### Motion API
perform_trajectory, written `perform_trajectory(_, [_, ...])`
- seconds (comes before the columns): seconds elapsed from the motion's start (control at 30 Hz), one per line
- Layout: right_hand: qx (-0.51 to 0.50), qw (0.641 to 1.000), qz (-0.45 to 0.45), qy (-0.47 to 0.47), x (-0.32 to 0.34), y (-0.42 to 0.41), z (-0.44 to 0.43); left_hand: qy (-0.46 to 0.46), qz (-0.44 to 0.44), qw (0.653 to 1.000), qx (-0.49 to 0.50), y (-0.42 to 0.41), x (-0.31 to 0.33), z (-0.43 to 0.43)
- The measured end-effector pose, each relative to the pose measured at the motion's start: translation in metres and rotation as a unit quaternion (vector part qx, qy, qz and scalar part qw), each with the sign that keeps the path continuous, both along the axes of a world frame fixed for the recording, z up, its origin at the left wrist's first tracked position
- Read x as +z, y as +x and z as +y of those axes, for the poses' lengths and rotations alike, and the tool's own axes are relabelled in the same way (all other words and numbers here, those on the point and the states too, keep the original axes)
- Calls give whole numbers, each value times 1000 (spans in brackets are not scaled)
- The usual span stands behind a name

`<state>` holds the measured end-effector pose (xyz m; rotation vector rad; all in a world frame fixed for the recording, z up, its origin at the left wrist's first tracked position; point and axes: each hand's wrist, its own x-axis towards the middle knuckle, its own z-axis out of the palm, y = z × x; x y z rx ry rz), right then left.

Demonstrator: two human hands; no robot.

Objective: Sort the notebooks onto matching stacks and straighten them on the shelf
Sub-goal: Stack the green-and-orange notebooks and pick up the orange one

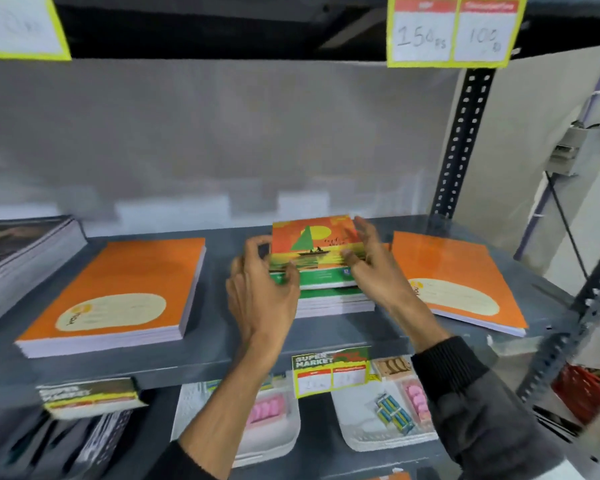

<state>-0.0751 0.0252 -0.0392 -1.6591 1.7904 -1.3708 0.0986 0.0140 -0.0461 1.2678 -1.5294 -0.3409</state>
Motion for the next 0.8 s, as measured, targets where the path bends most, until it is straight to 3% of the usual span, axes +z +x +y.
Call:
perform_trajectory(0.13, [-36,969,214,122,-9,9,1,36,-137,990,3,4,-11,1])
perform_trajectory(0.23, [-35,978,172,114,-6,7,5,67,-219,973,17,-1,-1,1])
perform_trajectory(0.37, [-106,994,22,19,7,-19,21,-15,-211,977,-12,-32,19,8])
perform_trajectory(0.47, [-174,984,42,24,8,-55,38,-23,-219,972,-85,-77,29,9])
perform_trajectory(0.63, [-313,942,94,71,-7,-123,72,31,-409,898,-159,-154,26,13])
perform_trajectory(0.73, [-321,931,113,132,-24,-142,86,70,-504,847,-153,-180,17,16])
perform_trajectory(0.8, [-298,942,113,108,-34,-146,91,55,-510,847,-136,-187,13,18])
